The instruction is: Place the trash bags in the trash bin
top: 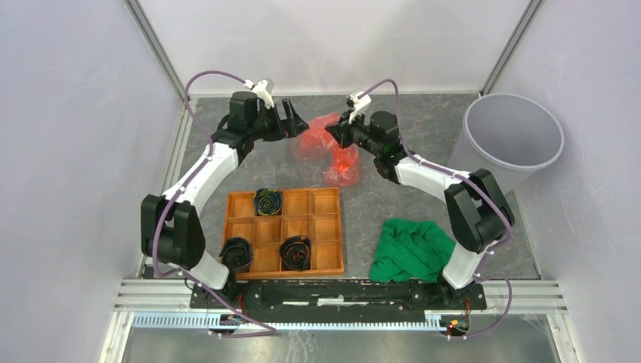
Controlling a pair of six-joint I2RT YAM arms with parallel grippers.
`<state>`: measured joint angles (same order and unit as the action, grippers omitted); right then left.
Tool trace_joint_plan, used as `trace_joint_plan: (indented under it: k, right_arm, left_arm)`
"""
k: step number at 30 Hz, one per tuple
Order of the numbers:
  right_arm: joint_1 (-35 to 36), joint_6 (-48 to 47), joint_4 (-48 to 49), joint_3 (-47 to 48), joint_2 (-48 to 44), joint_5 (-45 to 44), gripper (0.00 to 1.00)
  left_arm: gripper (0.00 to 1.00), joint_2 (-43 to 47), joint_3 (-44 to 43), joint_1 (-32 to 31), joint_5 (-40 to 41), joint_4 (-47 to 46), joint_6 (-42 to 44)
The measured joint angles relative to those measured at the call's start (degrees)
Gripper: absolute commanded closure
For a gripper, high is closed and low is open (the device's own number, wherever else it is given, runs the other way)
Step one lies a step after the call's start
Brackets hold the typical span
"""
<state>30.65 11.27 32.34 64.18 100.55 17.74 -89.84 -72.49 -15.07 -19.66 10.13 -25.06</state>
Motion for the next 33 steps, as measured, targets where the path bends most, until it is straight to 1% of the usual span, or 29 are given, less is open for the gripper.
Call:
trace_joint_plan:
  k: [4,7,13,16,18,20,23,26,29,33]
  right_arm:
    - [-0.35,0.57,-2.08,-0.07,0.72,-1.38,1.0]
    - [-1.38,2.86,-0.76,-1.77,0.63,0.09,1.0]
    - [-8.0,11.78,3.98,-4.37,-0.24,7.87,1.0]
    - [-11.69,16.22,7.85,-7.17,-2.58,10.99,1.0]
    - [-13.68,17.42,8.96,-8.79,-4.68,11.98,1.0]
    - [-14.64,17.42,9.03,-9.68,-7.3,12.31,1.0]
    - [-14.67,17.42,9.6,-10.08,-9.31,12.59,1.0]
    - [-14.64,17.9,11.72,-12.98,-12.92,12.94,0.99]
    - [-14.78,18.78,13.9,-15.45,-16.17,13.25,0.99]
    - [-14.82,20.37,16.72,-16.13,-18.08,13.75,0.99]
  left_arm:
    - [0.01,0.02,0.02,0.0,0.0,-0.04,-0.09]
    - [0.01,0.0,0.02,0.0,-0.26,-0.09,-0.11]
    - [0.03,0.02,1.46,0.0,-3.5,-3.19,-3.43]
    - [0.01,0.0,3.82,0.0,-6.23,-6.49,-6.6]
    - [0.01,-0.02,5.49,0.0,-8.46,-8.85,-9.09]
    - [0.01,-0.46,6.69,0.0,-11.23,-11.74,-11.72]
    - [0.04,-1.73,7.72,0.0,-14.99,-16.46,-15.52]
    - [0.05,-3.58,9.75,0.0,-18.34,-23.15,-20.57]
    - [0.06,-6.12,12.76,0.0,-21.44,-31.61,-27.3]
    - [0.09,-10.6,16.68,0.0,-24.81,-43.91,-37.31]
